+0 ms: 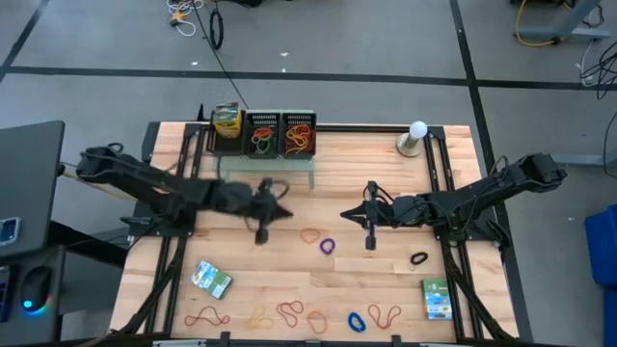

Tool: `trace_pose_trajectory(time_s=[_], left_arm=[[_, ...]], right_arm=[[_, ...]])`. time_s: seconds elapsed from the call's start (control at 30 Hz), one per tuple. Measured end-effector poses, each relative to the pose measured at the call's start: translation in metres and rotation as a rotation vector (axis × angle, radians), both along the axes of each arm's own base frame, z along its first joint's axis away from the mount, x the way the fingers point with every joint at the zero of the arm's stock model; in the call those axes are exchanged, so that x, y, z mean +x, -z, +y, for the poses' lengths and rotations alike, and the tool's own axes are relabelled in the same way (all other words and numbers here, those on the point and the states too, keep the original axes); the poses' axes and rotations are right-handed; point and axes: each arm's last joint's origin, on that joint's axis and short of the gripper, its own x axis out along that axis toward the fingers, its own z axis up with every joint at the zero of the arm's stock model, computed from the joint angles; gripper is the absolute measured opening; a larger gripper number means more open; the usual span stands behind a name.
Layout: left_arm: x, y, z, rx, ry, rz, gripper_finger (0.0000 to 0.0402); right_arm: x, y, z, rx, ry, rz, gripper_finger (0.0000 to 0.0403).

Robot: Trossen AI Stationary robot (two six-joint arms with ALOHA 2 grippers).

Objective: Pick & Place Office Desk Supplies
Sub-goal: Put the red rubber band into the right black bin on the shelf

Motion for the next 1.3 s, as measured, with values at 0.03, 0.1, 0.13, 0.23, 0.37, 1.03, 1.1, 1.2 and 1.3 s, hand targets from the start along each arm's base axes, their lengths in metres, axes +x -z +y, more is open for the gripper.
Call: trace_pose_trajectory(time_s=[0.03,0.1,0.13,0.23,0.37,1.03,1.1,1.2,1.3], left_arm=[[-0.002,0.009,-0.007,-0.028,0.018,-0.037,0.0011],[-0.007,0.026,-0.017,-0.089,0.036,-0.060,0.0015],[-0.008,0.033,-0.023,-0.114,0.043,-0.056,0.0015],[-0.011,0.049,-0.040,-0.159,0.035,0.013,0.0015],[-0.008,0.064,-0.060,-0.179,0.005,0.070,0.0015],[0.060,0.088,-0.117,-0.271,0.066,0.091,0.0006],[0.059,0.088,-0.120,-0.261,0.059,0.130,0.0006],[0.057,0.088,-0.125,-0.253,0.038,0.207,0.0006],[0.054,0.090,-0.129,-0.231,0.006,0.297,0.0007]], right_arm=[[0.000,0.000,0.000,0.001,0.000,-0.005,0.0023],[0.001,-0.002,0.000,0.006,0.000,-0.023,0.0023],[0.001,-0.003,0.000,0.008,0.000,-0.029,0.0023],[0.001,-0.004,0.000,0.007,-0.002,-0.044,0.0023],[0.001,-0.004,0.000,0.004,-0.002,-0.043,0.0023],[-0.003,0.015,0.008,0.110,-0.028,-0.016,0.0005],[-0.007,0.032,0.015,0.146,-0.029,-0.040,0.0005],[-0.017,0.052,0.022,0.196,0.012,-0.093,0.0006],[-0.025,0.067,0.023,0.186,0.086,-0.142,0.0003]])
